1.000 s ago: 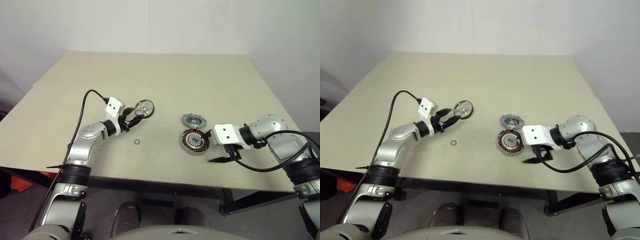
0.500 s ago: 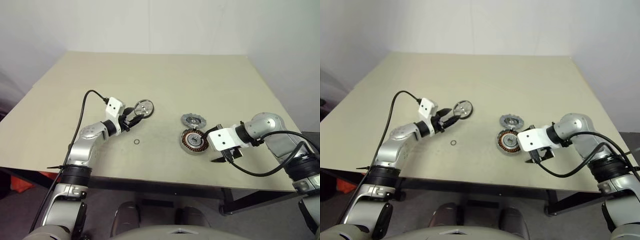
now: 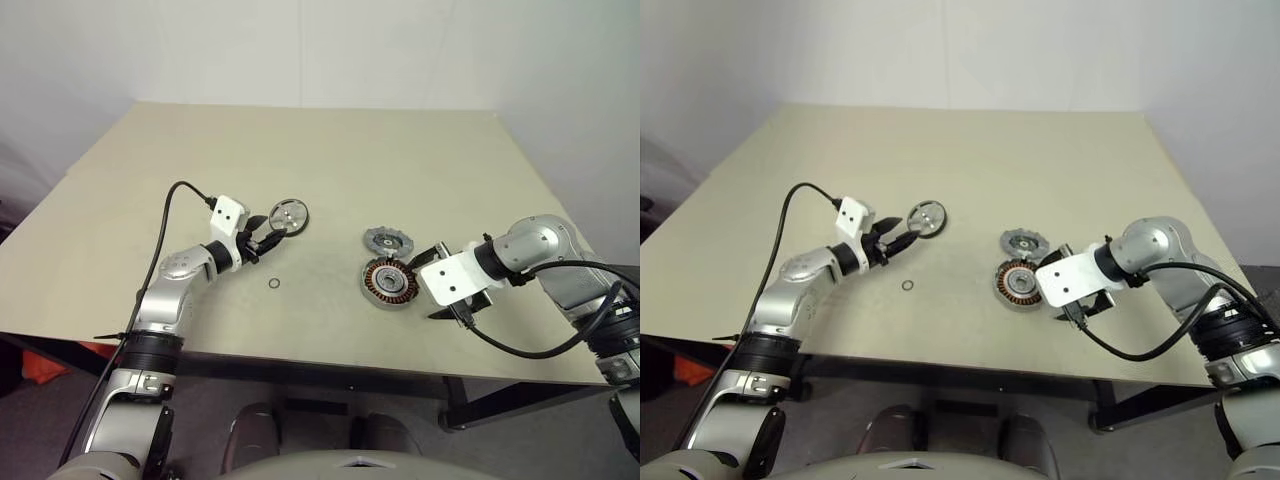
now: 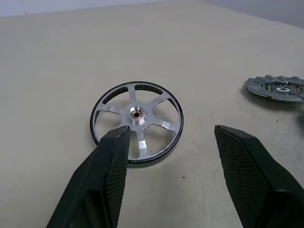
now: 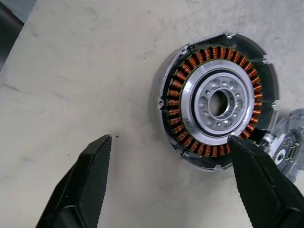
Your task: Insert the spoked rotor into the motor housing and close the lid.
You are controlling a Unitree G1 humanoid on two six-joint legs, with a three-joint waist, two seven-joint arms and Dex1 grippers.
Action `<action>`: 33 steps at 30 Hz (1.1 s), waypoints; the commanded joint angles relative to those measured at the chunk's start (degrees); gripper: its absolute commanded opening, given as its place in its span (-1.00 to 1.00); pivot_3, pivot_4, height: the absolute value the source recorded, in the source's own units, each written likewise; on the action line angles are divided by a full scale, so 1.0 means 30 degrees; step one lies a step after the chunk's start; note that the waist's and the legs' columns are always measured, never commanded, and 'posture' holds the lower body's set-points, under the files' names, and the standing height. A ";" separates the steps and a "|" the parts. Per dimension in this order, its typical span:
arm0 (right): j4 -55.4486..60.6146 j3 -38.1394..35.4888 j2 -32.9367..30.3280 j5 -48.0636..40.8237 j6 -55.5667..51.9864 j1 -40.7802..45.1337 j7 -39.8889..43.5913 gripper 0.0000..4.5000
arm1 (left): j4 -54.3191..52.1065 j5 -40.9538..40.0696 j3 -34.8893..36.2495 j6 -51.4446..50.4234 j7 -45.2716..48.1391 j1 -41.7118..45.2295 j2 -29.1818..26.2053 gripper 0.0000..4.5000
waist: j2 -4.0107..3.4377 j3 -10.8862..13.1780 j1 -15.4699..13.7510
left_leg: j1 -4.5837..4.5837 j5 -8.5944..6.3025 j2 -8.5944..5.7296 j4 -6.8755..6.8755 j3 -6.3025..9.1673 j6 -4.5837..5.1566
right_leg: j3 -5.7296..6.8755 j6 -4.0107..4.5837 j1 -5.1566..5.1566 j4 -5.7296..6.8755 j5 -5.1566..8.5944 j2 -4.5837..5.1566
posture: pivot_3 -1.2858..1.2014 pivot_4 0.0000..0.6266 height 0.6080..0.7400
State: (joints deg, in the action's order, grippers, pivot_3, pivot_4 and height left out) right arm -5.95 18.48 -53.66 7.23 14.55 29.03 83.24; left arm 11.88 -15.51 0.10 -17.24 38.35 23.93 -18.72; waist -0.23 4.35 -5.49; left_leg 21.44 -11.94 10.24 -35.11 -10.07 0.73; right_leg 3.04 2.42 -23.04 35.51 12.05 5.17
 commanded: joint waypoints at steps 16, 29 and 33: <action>0.0287 -0.0063 -0.0034 0.0505 0.0468 -0.0054 -0.1095 -0.48 | -0.0477 -0.0052 0.0290 0.0507 -0.0072 0.0364 -0.0118 0.35 | -0.0005 -0.0004 -0.0001 | -0.0010 0.0002 -0.0002 -0.0011 0.0001 0.0003 | -0.0002 0.0001 0.0006 0.0022 -0.0001 0.0001 | 0.03 -1.00 1.00; -0.0870 0.0622 0.0782 0.1275 0.1150 0.0767 -0.1279 -0.48 | -0.0635 -0.0040 0.0364 0.0593 -0.0213 0.0197 -0.0123 0.35 | -0.0003 -0.0005 0.0042 | -0.0039 0.0010 0.0001 -0.0012 0.0000 -0.0012 | -0.0005 0.0002 0.0014 0.0053 -0.0001 0.0000 | 0.03 -1.00 1.00; -0.0888 0.0569 0.0528 0.1133 0.1349 0.0610 -0.1155 -0.48 | -0.0721 -0.0055 0.0409 0.0643 -0.0275 0.0001 -0.0161 0.35 | -0.0003 -0.0005 0.0038 | -0.0062 0.0012 0.0001 -0.0012 0.0000 -0.0018 | -0.0007 0.0002 0.0038 0.0056 -0.0001 0.0000 | 0.03 -1.00 1.00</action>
State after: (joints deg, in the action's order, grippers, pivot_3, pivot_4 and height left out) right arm -8.91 20.44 -51.42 11.20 17.76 30.23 79.54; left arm 11.91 -15.37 0.10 -16.34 37.75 23.82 -18.76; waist -0.24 4.34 -5.38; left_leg 21.25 -11.90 10.24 -35.14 -10.07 0.68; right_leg 3.02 2.43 -22.93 35.68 12.05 5.17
